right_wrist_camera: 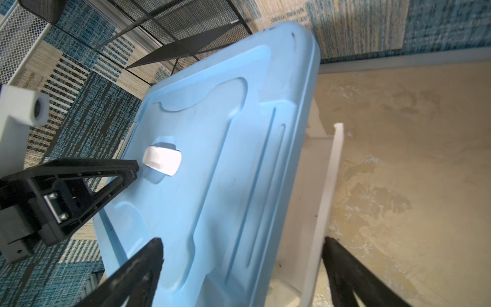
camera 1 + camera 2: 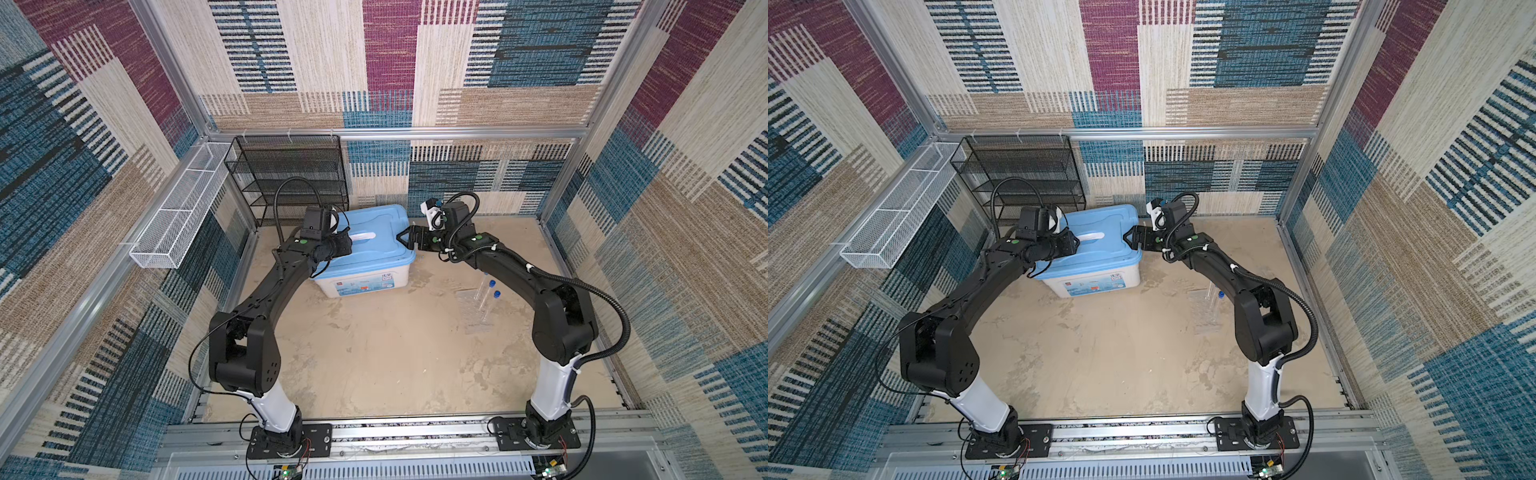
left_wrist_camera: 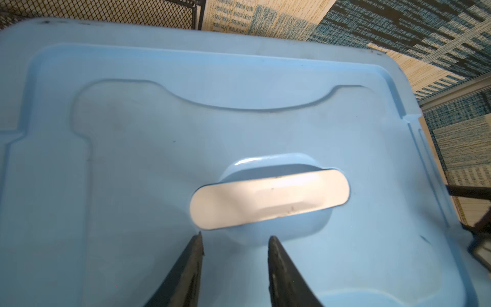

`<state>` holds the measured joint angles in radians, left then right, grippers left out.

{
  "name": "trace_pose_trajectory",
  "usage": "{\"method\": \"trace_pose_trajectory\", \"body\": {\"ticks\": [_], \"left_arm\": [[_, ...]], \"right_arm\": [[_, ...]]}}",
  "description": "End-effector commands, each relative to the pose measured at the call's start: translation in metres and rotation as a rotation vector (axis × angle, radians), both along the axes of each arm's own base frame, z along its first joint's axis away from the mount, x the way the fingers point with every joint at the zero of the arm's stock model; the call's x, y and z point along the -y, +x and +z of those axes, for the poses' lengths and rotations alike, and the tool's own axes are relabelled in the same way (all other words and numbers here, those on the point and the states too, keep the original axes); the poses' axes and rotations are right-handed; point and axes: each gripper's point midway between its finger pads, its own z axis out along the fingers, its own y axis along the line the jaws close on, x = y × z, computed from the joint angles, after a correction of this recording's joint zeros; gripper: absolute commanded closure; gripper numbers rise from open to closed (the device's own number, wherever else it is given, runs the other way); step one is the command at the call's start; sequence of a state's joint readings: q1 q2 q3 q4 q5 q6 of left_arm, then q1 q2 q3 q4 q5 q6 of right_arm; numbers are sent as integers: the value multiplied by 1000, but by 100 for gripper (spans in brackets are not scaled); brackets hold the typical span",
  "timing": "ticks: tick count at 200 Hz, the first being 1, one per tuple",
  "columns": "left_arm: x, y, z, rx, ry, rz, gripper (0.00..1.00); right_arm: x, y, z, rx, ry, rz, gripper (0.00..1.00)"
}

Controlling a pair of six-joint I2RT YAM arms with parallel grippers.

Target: Organize the chemistry lab equipment

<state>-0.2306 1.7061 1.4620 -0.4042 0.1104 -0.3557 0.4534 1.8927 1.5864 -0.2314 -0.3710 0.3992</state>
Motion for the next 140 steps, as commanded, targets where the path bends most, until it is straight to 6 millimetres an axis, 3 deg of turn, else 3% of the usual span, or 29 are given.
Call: {"method": "trace_pose_trajectory", "body": {"ticks": [1,45,72,96,107,123,140], "left_arm": [[10,-21,-34,-151,0,-26,58],[33,-24,-48,-186,-12,-74,58],[31,-24,-48,-178,-5,-67,58],[29,-23,-45,-172,8,-65,58],[30,-23,-44,-173,8,-66,58],[32,-23,-45,-173,-5,-69,59],[34,-23,-45,-175,-16,-73,59]], "right_arm": [[-10,0,18,92,-24,-7,8],[-18,-2,4,66,-36,7,10],[-9,-4,21,107,-28,-18,10],[0,-9,41,155,-16,-35,0],[9,-9,45,168,-18,-62,1],[24,-3,30,120,-14,-93,1],[28,4,5,33,-14,-74,1]]}}
